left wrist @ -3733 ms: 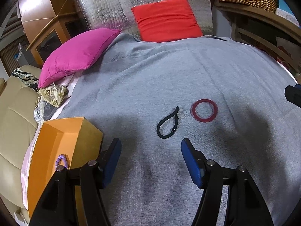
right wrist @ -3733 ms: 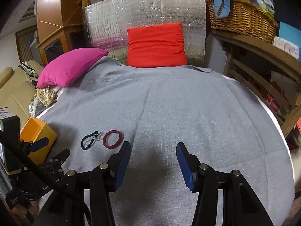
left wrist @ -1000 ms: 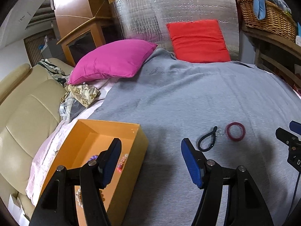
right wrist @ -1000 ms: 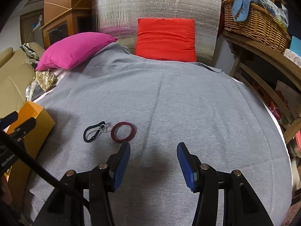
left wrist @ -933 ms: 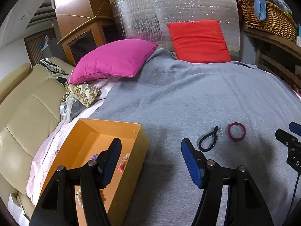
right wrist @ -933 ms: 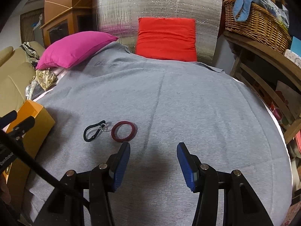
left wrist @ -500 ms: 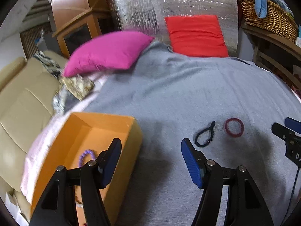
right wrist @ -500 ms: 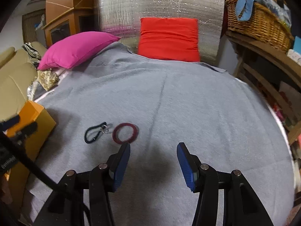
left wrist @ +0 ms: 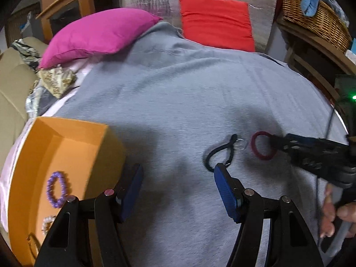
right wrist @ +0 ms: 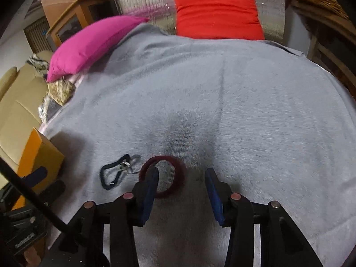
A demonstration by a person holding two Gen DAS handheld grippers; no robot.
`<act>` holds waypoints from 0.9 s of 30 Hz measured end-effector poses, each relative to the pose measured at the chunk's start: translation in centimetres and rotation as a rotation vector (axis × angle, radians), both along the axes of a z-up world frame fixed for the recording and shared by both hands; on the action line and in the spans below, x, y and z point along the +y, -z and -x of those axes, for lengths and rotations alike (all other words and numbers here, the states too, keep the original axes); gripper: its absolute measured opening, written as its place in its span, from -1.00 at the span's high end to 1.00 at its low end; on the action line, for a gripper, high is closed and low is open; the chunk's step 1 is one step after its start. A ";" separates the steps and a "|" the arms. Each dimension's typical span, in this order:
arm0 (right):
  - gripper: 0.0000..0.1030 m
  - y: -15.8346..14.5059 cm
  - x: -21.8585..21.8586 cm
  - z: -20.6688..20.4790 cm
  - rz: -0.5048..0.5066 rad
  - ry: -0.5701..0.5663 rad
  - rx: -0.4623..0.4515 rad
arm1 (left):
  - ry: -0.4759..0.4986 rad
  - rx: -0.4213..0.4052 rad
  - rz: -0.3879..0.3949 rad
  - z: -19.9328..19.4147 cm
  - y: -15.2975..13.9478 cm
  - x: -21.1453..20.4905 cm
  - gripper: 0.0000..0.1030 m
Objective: Organize jewelry
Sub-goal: 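Grasp the black hair tie with the left tool while the right tool grasps the dark red ring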
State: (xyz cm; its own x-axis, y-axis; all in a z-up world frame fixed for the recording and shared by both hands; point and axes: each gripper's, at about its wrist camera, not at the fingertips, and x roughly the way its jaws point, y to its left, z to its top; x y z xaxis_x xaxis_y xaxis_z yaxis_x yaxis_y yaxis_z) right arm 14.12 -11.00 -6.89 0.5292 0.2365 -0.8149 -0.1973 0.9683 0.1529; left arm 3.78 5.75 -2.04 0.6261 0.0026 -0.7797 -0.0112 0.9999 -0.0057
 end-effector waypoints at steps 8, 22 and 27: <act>0.84 0.5 0.2 0.2 0.056 -0.007 -0.024 | 0.094 0.014 0.029 -1.9 1.3 -1.9 0.05; 0.85 -2.0 -3.4 3.7 -0.060 0.007 0.029 | 0.142 0.077 0.154 -4.8 3.7 -2.2 0.18; 0.86 -1.8 -4.1 3.9 -0.047 0.010 0.036 | 0.175 0.073 0.160 -5.0 3.7 -3.1 0.58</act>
State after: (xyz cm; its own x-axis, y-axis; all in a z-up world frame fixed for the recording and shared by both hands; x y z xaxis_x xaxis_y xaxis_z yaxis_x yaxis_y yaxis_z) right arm 10.20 -15.10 -5.11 0.5022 0.2696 -0.8217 -0.1814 0.9619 0.2047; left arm 8.78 2.67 -5.70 0.5483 -0.2276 -0.8047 0.1555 0.9732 -0.1693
